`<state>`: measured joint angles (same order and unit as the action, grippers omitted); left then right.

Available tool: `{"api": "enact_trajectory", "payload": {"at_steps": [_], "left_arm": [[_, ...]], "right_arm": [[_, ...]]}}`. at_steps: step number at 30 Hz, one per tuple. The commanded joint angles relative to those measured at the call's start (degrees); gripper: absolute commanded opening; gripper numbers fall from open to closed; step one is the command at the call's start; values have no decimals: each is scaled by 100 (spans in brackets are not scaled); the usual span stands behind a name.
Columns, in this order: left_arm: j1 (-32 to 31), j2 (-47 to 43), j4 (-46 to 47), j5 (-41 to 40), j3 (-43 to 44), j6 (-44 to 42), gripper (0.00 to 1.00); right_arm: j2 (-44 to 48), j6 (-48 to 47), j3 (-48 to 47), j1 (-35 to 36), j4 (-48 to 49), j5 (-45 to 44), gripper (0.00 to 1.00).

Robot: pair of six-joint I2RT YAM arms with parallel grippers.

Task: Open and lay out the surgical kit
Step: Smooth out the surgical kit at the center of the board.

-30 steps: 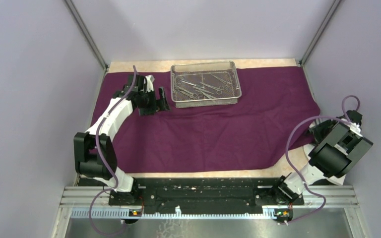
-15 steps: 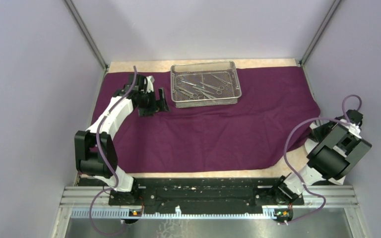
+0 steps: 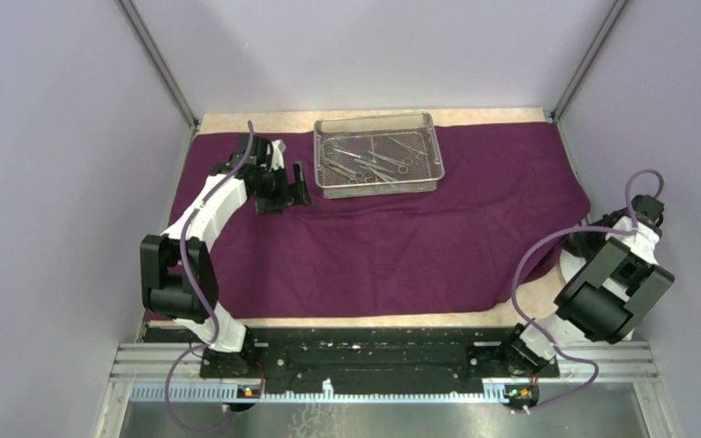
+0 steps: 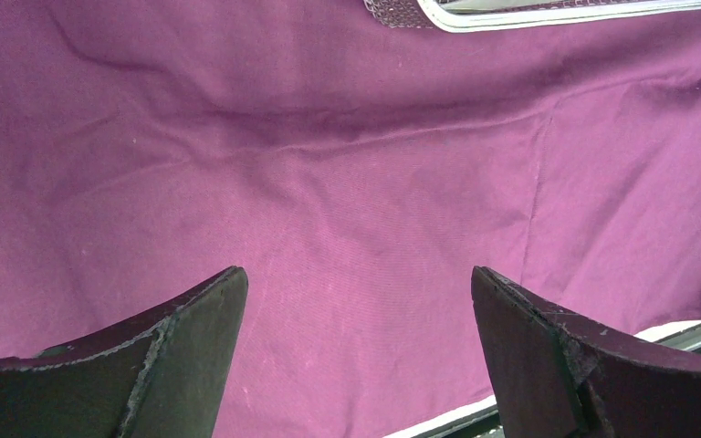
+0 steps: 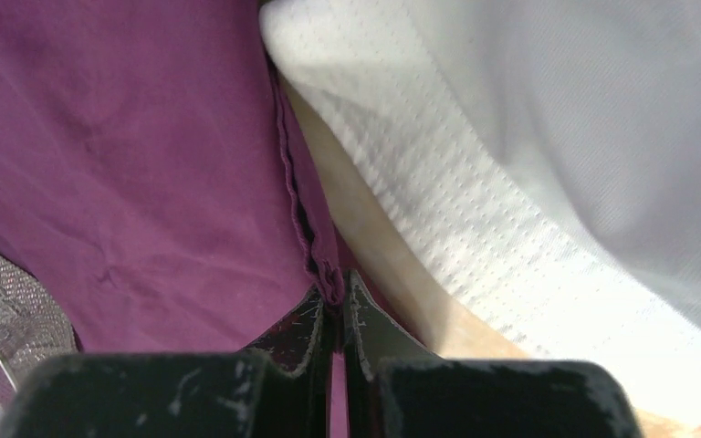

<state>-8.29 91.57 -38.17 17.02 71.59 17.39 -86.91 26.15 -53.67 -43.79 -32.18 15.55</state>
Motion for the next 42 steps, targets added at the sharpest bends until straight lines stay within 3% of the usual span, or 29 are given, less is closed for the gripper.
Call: {"api": "enact_trajectory", "payload": {"at_steps": [1,7,17,28,42], "left_arm": [[3,-34,23,51,216,-51,99],[3,-72,77,54,162,-34,99],[3,-164,54,8,155,-60,99],[3,-193,21,-62,163,-95,99],[3,-225,54,-81,151,-78,99]], "right_arm": [[376,172,89,90,-219,-59,0],[284,647,655,99,225,506,0],[-110,430,805,50,-163,-941,0],[-245,61,383,-557,-404,-2375,0],[166,-56,104,-560,-829,-2687,0]]}}
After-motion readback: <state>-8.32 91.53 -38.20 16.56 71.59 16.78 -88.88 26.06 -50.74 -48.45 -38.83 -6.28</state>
